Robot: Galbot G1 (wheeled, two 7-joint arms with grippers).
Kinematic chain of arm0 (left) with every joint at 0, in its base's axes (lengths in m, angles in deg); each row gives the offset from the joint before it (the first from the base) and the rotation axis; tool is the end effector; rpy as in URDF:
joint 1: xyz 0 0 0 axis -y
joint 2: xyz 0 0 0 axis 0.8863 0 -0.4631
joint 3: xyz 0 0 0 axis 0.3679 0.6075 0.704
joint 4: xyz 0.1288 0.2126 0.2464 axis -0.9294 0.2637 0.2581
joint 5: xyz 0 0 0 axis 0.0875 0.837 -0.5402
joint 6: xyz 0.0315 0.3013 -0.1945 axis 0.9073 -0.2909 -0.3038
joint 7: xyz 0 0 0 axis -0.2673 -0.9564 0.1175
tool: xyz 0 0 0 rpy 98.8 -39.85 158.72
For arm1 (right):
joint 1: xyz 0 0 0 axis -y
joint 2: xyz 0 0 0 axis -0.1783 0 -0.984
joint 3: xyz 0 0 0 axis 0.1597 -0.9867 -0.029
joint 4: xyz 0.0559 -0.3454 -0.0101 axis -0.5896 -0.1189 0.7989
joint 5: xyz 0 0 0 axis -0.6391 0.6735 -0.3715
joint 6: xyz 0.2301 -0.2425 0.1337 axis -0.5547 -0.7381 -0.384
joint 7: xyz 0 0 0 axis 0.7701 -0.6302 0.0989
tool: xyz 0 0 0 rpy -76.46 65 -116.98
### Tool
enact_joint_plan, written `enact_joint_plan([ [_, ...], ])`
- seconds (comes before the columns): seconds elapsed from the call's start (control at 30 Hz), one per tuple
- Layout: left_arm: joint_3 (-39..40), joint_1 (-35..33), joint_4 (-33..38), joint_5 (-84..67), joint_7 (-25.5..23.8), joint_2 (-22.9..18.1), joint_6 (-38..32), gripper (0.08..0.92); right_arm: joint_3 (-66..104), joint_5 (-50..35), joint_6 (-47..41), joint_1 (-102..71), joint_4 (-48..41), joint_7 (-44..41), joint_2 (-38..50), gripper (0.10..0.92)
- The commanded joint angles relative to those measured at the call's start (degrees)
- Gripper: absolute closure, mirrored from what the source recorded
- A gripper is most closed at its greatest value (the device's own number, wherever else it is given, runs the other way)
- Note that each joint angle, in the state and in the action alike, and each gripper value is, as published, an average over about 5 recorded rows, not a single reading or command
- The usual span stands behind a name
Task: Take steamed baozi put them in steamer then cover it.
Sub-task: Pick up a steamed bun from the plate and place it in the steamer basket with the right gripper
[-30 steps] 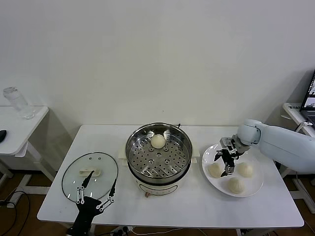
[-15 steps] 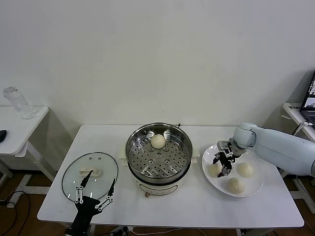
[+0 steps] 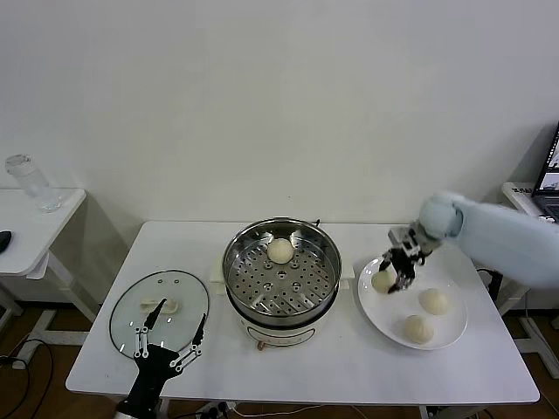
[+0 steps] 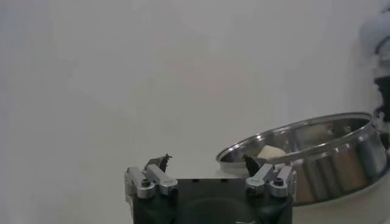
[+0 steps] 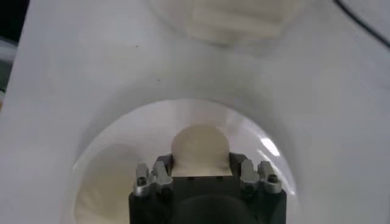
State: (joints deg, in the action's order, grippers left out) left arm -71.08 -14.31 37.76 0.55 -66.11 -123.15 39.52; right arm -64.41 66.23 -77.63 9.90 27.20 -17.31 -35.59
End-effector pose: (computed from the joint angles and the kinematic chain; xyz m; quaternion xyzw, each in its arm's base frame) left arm 0.1239 0.0617 -0.3355 0.1175 0.9779 0.1489 0.0878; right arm 0.5672 -0.1177 -0.1031 0.5649 -0.5098 0.5379 0.3629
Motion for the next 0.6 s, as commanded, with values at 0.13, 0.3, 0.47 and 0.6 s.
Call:
enact_joint_plan([
  [0.13, 1.26, 0.78, -0.19, 0.16, 0.25, 0.03, 0.06, 0.177, -6.24, -8.68, -1.21, 22.82, 2.1, -8.22, -8.14, 0.372],
  [0.3, 2.14, 1.26, -0.05, 0.26, 0.31, -0.06, 0.0, 0.177, -8.57, -16.02, -4.19, 27.88, 6.12, -6.91, -15.58, 0.372],
  [0.47, 2.42, 1.86, -0.25, 0.26, 0.44, 0.0, -0.22, 0.177, -10.47, -22.21, -8.65, 25.74, 10.44, -1.64, -21.45, 0.373],
  [0.6, 3.1, 2.66, -0.97, 0.23, 0.58, -0.07, -0.41, 0.177, -12.18, -25.05, -11.33, 22.62, 11.21, 3.91, -26.6, 0.378],
])
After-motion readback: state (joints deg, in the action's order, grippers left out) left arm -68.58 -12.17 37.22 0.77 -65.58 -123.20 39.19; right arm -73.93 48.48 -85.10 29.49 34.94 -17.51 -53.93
